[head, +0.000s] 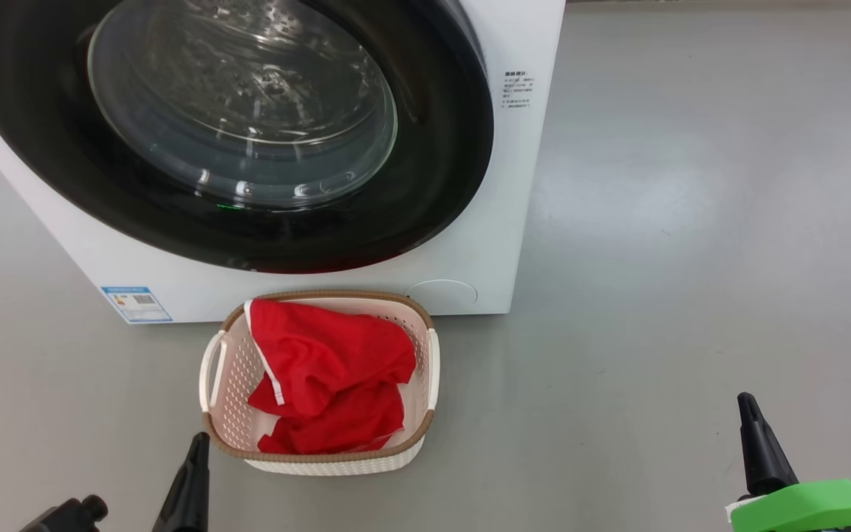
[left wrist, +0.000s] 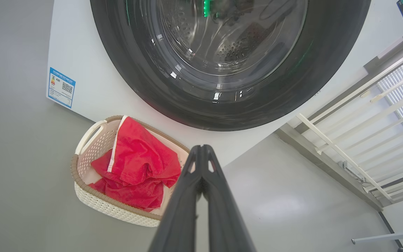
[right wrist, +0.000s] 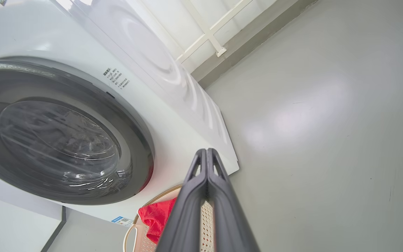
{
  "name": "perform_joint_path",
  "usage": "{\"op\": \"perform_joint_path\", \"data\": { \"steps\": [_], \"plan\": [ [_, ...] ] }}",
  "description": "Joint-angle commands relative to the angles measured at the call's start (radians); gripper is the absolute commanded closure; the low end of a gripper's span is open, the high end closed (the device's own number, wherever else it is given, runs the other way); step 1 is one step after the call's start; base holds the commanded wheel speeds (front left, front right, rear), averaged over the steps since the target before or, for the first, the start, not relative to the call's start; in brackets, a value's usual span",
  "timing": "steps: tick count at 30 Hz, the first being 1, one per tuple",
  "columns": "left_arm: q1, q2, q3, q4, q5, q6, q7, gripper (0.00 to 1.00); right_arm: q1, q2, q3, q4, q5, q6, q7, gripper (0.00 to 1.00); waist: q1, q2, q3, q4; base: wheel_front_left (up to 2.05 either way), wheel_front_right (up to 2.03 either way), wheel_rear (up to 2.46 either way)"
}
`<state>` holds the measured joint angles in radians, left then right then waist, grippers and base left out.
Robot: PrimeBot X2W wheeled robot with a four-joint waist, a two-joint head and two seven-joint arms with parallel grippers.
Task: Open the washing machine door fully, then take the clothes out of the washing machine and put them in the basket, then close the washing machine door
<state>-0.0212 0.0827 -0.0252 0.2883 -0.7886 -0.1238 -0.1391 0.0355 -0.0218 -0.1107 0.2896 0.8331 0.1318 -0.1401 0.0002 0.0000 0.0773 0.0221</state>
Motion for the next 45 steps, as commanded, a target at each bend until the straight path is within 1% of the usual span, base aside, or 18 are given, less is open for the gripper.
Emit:
{"op": "perform_joint_path", "data": {
  "steps": [1,45],
  "plan": [
    [-0.038,0.011,0.023,-0.025,-0.031,-0.002,0.004,1.0,-0.048,-0.015,0.014,-0.027,0.035,0.0,0.006,1.0,-0.0001,0.0,-0.001,0.0,0.0,0.0,0.0],
    [-0.066,0.001,0.068,-0.034,-0.475,-0.005,0.124,1.0,-0.101,-0.035,0.022,-0.035,0.452,-0.001,0.126,1.0,-0.0001,0.0,-0.042,-0.012,0.0,0.0,0.0]
  ]
}}
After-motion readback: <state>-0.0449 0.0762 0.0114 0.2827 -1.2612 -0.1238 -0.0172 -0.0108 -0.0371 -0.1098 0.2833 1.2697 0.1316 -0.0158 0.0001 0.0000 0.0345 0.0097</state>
